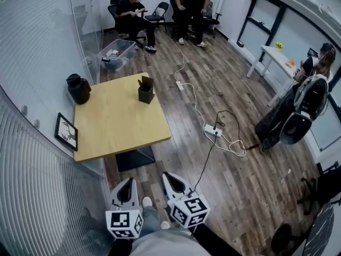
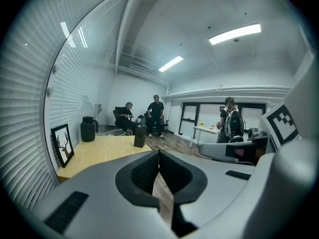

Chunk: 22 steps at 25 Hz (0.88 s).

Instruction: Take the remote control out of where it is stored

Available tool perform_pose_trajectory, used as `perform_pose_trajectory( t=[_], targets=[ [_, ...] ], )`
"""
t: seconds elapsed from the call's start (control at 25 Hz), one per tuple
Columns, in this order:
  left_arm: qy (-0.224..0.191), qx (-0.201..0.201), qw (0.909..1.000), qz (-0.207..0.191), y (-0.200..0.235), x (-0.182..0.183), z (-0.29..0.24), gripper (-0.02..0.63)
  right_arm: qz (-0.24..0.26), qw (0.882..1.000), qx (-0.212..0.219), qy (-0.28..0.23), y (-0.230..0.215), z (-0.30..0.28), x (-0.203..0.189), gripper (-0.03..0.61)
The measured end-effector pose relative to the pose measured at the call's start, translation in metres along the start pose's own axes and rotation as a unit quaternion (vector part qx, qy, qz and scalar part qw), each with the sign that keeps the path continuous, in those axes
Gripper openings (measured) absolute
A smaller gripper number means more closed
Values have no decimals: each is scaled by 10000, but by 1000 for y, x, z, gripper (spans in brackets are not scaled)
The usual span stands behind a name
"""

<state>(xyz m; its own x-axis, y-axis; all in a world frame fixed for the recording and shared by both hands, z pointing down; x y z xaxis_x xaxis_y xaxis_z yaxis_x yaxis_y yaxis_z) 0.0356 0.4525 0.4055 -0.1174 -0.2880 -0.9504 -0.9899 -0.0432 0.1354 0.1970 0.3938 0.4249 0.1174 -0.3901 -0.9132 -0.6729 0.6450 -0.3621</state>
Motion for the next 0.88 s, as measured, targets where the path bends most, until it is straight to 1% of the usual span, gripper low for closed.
perform_pose_trajectory(
  t=[0.2,0.32,0.48,0.68,0.88],
  targets=[
    [-193,-73,9998,-80,31,31,-45,9,56,9999,-113,-89,-10,-53,27,8],
    [-212,-144,9996,-89,49,43,-71,9,59,9998,-155,-133,-18,-84,37,8],
    [-105,-370,9993,-16,72,48,-103,9,-35,9993,-247,-280,-27,-121,43,8],
    [-61,-340,9994,-37,98,54,-132,9,-39,9993,-265,-259,-32,-159,49,8],
    [30,-343,9994,10,111,55,-156,9,-6,9994,-300,-193,-42,-185,55,8]
  ],
)
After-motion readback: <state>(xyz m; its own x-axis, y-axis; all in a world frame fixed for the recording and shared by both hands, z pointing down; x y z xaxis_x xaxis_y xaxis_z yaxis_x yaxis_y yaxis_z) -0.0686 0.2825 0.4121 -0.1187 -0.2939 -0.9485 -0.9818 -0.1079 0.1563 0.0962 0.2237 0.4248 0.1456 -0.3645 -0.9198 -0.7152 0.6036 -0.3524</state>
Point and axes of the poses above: the fingertips, and each gripper's own axes: z backward along the fingers, y to its left, x out of its top, the point moved 7 cm from there along z, backward along the fingers, and after that the axes turned 3 degrees about x, right-handed, at the moved point
